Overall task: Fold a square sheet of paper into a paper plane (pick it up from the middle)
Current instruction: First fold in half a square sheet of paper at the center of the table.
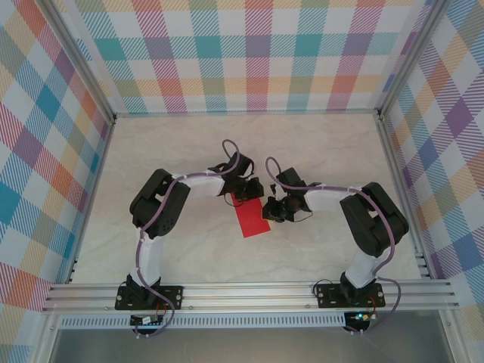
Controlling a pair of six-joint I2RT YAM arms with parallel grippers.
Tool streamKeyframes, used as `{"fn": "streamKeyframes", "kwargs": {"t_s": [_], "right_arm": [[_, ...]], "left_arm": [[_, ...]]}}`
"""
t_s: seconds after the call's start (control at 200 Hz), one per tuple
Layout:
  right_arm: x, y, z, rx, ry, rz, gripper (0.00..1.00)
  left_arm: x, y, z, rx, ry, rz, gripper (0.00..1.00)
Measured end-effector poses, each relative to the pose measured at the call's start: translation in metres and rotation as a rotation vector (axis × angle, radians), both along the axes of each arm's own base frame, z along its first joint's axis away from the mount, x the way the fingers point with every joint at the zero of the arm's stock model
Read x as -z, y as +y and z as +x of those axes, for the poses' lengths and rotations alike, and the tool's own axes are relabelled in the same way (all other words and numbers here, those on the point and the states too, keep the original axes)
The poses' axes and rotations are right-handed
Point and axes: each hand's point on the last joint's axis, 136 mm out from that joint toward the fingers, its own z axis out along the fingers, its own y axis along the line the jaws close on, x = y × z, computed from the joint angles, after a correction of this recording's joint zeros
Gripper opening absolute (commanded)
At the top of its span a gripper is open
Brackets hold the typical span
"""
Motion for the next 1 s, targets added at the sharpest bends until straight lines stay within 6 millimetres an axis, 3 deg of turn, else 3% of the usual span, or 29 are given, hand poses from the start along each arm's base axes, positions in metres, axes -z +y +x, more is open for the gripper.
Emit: {"fn": "streamKeyframes", "kwargs": {"t_s": [0.22,1.0], "right_arm": [[0.000,0.000,-0.001,0.000,0.000,0.001,0.11],[0.000,-0.002,-0.003,0.000,-0.012,0.008,0.11]], "left_arm": [[0.001,0.018,0.022,-0.044,-0.020,0.010,0.13],[0.002,0.015,0.031,-0.008,0.000,0.067,0.13]]}}
